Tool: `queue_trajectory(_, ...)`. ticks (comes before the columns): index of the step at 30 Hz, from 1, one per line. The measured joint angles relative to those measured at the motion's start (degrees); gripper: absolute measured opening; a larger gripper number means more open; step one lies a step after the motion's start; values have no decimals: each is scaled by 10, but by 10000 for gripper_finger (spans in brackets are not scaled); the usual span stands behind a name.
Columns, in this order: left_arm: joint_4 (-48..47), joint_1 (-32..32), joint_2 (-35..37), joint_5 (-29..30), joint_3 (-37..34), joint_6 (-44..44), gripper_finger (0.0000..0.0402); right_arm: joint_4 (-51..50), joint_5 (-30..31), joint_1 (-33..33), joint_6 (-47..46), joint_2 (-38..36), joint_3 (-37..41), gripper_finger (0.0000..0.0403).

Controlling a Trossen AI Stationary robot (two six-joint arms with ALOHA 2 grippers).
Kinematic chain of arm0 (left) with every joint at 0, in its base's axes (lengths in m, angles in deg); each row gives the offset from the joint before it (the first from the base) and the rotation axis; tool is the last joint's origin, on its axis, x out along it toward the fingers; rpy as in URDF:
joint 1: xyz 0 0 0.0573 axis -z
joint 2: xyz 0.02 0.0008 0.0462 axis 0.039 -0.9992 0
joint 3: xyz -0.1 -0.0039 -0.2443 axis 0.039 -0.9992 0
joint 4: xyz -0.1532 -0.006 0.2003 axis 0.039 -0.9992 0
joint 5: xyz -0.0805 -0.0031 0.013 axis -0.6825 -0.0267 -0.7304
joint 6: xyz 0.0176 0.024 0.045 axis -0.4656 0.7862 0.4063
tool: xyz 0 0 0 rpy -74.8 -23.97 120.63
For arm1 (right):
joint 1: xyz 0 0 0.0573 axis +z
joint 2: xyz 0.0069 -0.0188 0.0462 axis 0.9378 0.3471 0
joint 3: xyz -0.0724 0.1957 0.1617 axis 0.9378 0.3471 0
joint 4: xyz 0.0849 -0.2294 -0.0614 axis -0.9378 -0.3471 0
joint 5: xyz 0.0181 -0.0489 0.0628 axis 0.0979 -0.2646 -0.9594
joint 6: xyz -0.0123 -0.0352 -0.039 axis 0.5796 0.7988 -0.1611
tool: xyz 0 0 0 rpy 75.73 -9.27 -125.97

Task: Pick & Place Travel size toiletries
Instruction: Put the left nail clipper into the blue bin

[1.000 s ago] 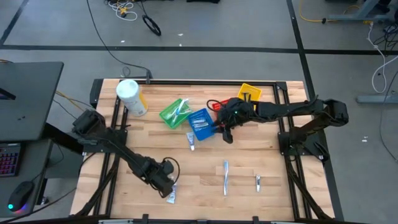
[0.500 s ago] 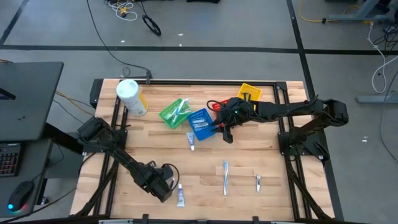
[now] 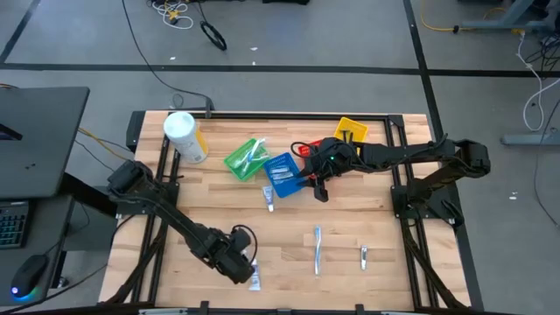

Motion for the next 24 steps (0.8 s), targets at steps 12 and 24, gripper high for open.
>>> queue_trajectory(12,47,0,-59,-42,-12,-21,144,-15,0,0,-9,0,0,135)
queue_trajectory(24,19,3,-80,-39,-7,29,131,-16,0,0,-24,0,0,135)
